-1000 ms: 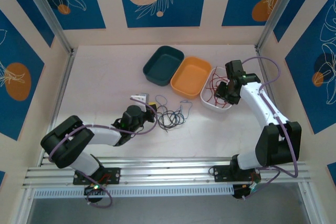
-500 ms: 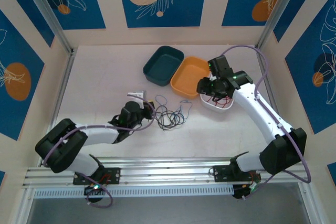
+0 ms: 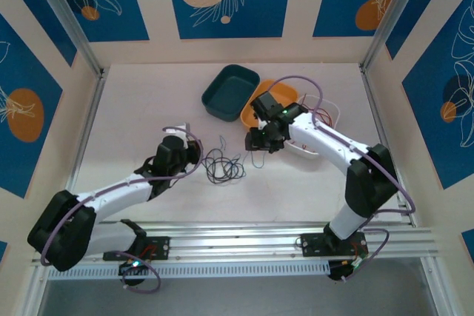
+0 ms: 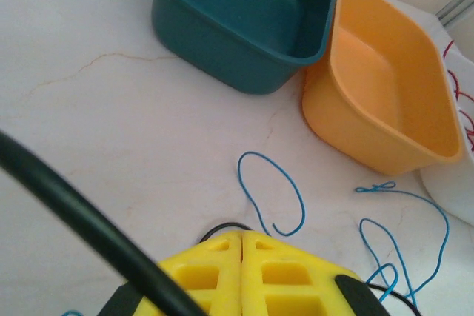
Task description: Untangle the cables
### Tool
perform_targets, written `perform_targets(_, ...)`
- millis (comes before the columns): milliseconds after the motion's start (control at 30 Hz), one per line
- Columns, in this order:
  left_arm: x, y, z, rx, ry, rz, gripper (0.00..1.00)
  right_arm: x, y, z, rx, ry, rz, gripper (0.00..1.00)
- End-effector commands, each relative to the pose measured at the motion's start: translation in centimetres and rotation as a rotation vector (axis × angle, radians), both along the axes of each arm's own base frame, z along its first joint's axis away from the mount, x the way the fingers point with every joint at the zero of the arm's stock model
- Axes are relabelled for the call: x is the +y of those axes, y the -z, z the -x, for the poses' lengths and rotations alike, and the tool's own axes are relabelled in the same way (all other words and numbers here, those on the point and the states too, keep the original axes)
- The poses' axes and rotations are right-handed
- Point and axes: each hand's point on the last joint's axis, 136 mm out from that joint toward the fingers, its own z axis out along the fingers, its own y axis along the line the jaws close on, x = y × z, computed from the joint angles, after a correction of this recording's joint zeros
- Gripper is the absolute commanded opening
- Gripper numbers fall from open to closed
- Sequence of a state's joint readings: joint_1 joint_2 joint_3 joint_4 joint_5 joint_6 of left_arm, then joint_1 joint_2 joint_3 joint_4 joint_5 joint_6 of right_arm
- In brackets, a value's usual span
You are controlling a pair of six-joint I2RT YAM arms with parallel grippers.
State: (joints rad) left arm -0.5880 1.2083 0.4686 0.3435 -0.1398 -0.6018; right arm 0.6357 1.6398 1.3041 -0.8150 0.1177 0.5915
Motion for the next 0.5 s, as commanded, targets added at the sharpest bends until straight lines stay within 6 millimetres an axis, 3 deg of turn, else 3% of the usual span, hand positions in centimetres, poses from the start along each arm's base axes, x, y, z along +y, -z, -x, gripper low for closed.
perform_targets(0,1.0,-0.1,0.0,0.021,-0.033,-0.016,0.00,2.8,1.1,1.0,0.054,-0.028,-0.080,0.47)
perform_targets(133,1.3,-0.1,0.1,0.022,-0.045,-0.021,0.00,4.5,2.6,1.7,0.084,-0.065,-0.057,0.47)
perform_targets(467,2.2,-0.3,0.0,0.011,-0.071,-0.036,0.00,3.3,4.6,2.6,0.128,-0.013,0.014,0.41)
